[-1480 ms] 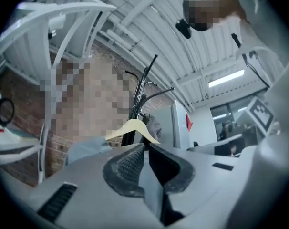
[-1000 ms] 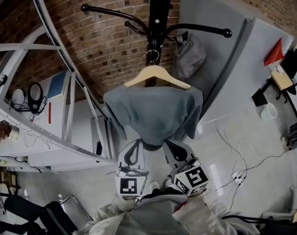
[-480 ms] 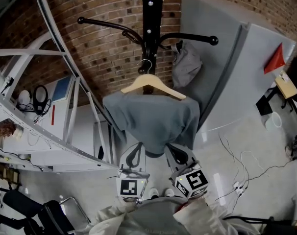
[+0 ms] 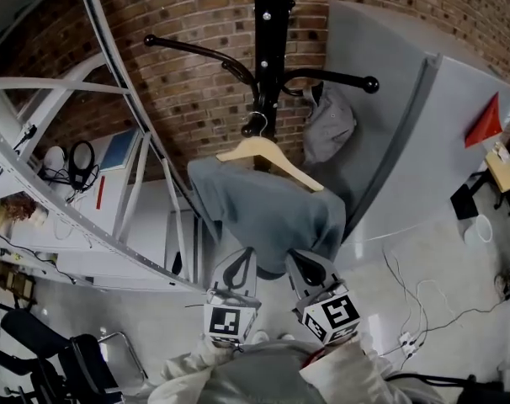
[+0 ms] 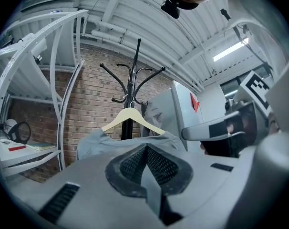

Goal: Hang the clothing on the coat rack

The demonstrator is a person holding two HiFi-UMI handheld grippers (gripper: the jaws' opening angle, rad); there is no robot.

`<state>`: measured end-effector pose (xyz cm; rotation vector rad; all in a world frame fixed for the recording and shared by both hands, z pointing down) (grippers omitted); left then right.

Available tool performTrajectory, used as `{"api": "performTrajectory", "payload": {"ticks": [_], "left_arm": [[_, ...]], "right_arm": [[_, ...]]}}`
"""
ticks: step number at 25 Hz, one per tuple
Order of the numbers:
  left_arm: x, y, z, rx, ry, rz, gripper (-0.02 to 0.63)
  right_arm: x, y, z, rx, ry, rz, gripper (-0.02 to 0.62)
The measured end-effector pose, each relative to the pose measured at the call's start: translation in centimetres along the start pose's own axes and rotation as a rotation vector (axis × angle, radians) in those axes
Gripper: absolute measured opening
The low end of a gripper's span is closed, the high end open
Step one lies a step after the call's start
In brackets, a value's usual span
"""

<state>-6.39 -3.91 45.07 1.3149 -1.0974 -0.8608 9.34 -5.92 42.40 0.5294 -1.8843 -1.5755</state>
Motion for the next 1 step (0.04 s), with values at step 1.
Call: {"api": "performTrajectory", "payload": {"ticks": [1], "left_arm": [[0.08, 0.11, -0.08, -0.001, -0.001, 0.0, 0.009]], "right_arm": [[0.01, -0.05, -0.09, -0.003, -0.003, 0.002, 0.025]]}}
Point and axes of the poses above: the fingertips, and each gripper's own axes: x forward along the fingers, z to its left, y out of its underside, the point moved 8 cm from there along -x, backward along the fingers, and after that the axes turned 10 degrees about z, right-handed, at the moved point
